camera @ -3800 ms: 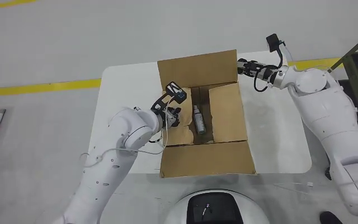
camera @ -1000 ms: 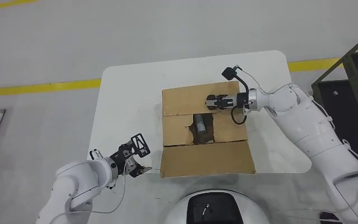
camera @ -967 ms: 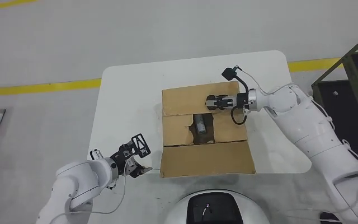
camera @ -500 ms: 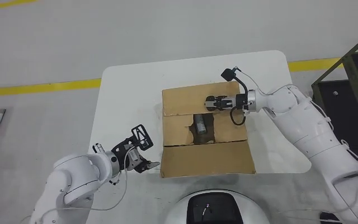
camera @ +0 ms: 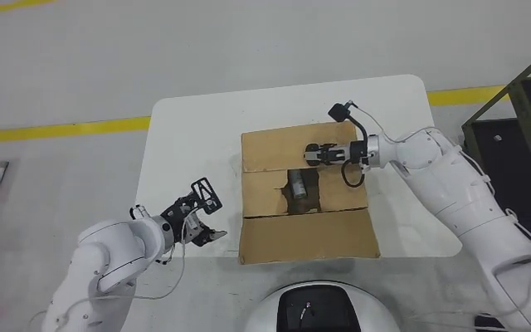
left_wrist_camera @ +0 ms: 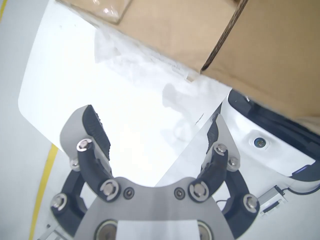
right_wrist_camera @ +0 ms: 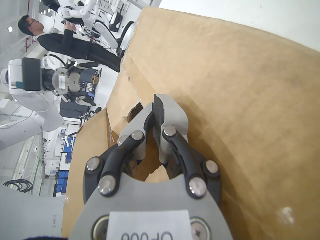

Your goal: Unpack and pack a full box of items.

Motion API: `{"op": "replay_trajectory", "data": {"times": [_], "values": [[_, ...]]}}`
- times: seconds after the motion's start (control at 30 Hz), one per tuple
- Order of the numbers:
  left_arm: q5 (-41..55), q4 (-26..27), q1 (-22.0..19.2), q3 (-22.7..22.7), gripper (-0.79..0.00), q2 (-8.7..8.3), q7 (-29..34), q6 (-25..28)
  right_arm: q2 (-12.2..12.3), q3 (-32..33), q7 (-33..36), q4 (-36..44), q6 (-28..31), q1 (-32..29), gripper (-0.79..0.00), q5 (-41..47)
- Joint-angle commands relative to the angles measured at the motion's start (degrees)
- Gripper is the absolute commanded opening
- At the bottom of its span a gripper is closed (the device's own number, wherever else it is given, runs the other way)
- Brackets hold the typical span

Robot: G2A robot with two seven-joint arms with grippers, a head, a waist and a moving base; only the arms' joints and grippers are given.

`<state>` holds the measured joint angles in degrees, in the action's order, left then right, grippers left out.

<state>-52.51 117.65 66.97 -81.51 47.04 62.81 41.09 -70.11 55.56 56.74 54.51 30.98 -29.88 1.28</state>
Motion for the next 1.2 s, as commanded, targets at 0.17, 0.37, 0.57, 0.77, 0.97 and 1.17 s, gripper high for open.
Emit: {"op": "replay_trajectory", "data": {"times": [0.17, 0.37, 0.57, 0.77, 0.97, 1.17], "values": [[1.95, 0.33, 1.39, 2.66, 0.0, -0.09, -3.33, 2.37, 0.04, -0.11, 0.01, 0.42, -0.3, -0.25, -0.785, -0.09], [4.11, 1.61, -0.13, 3.82, 0.0, -0.12, -4.76, 2.04, -0.12, -0.63, -0.05, 0.68, -0.63, -0.23, -0.785, 0.03], [6.86, 0.83, -3.03, 4.28, 0.0, 0.06, -7.2, -0.93, -0.27, -1.07, 0.39, 0.73, -0.54, 0.14, -0.785, 0.19], [11.04, -1.07, -7.79, 5.62, 0.0, 0.57, -9.15, -6.39, 0.03, 0.26, 0.01, 2.94, 0.94, 0.41, -0.785, 1.32], [9.87, -3.65, -13.84, 11.17, 0.0, 1.54, -8.46, -9.86, 1.67, 5.02, -0.07, 8.48, 1.0, -0.68, -0.785, 1.22], [7.13, -8.45, -18.36, 17.17, 0.0, 2.84, -7.03, -16.01, 3.06, 8.14, 0.75, 17.03, -1.93, -4.37, -0.785, 0.79]]}}
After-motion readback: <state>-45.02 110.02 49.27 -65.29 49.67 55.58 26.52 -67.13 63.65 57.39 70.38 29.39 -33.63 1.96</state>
